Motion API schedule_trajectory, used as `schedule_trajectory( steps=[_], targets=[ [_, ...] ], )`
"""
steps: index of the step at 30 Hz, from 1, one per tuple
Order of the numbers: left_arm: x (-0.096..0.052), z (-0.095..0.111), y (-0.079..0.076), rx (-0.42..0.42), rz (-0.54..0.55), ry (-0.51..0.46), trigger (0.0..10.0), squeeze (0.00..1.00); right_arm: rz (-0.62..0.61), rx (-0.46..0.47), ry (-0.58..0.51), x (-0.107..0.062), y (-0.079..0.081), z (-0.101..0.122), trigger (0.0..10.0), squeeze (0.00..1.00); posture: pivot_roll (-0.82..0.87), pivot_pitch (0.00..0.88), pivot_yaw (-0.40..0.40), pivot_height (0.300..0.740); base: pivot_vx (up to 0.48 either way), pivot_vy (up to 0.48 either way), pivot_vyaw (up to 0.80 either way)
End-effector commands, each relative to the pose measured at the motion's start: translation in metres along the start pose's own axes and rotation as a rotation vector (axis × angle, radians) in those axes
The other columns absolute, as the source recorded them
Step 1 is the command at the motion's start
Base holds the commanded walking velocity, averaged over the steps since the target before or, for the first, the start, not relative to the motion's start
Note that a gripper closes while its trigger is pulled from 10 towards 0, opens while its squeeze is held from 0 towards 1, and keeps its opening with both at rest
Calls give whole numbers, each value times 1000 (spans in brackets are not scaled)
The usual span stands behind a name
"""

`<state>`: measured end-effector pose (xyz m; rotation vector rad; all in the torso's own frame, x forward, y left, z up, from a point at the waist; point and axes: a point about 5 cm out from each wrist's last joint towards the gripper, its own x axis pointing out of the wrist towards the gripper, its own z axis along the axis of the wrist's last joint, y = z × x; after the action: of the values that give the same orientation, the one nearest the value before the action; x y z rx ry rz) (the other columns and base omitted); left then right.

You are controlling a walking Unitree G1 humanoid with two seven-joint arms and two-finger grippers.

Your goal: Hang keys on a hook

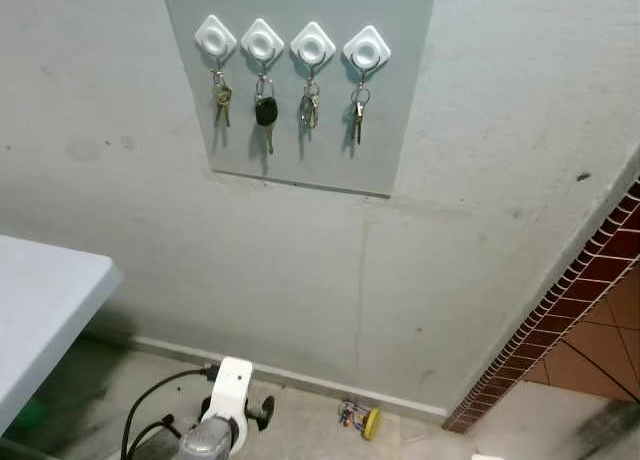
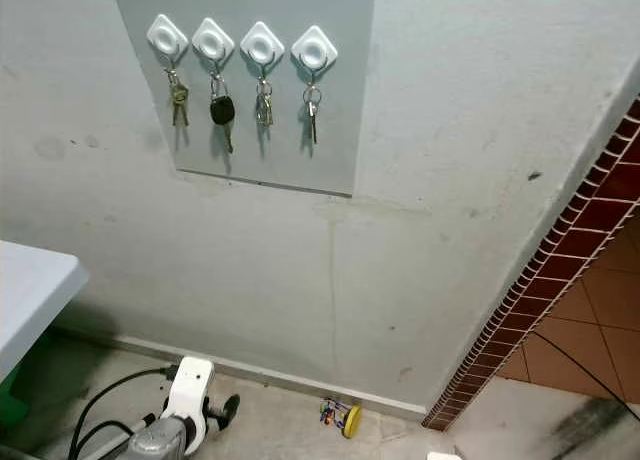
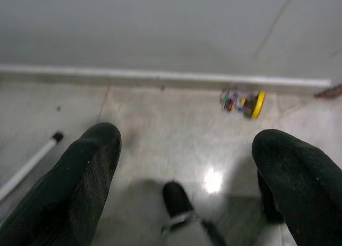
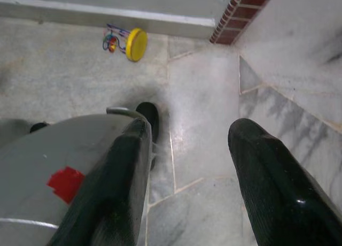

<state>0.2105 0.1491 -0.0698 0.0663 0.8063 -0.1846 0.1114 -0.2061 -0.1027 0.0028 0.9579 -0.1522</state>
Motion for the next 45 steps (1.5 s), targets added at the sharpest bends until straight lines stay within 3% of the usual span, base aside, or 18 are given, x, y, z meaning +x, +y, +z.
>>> schedule_trajectory(
  steps=[1,8,29,45],
  targets=[
    [-3,-9,8,16,24,38,10000,0,11,16,33,-1,4,-7,10000,0,-66,3,39,740,0,0,0],
    [-5,-14,11,2,32,46,10000,0,15,15,40,-1,3,-7,10000,0,-59,0,33,740,0,0,0],
    [-4,-8,12,-21,45,22,10000,0,32,-6,53,-1,3,-7,10000,0,-41,0,15,740,0,-361,0],
    [-4,-9,13,-59,57,18,10000,0,30,-8,64,0,4,-7,10000,0,-33,0,8,740,0,0,0]
  ],
)
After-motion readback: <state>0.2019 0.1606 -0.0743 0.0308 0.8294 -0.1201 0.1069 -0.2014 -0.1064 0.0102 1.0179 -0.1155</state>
